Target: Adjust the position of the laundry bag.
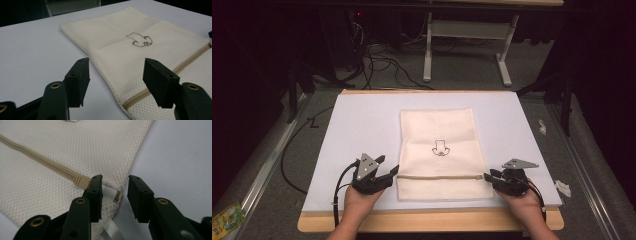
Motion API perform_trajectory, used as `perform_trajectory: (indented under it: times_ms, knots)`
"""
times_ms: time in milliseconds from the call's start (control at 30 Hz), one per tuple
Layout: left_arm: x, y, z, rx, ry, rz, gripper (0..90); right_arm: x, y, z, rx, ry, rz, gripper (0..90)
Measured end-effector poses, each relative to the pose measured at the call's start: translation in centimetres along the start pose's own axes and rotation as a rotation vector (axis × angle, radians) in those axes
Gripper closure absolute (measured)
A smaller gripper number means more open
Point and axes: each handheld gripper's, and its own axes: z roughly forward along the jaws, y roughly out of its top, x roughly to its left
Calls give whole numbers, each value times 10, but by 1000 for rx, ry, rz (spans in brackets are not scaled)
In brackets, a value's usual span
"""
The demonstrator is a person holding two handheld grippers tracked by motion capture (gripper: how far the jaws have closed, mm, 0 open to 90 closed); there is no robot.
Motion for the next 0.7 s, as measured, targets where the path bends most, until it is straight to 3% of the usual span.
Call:
perform_trajectory:
  times_ms: [267, 500, 567, 700]
  knots:
    - [-5, -1, 4, 8, -26, 43, 390, 4, -3, 3, -1, -10, 27, 709]
    - [-6, 2, -2, -16, -23, 34, 390, 5, -4, 3, -6, -10, 46, 733]
    - [-7, 5, 0, -22, -43, 9, 391, 5, -4, 3, -11, -8, 32, 776]
    - [-11, 7, 3, -27, -56, 12, 391, 7, -4, 3, -13, -5, 9, 816]
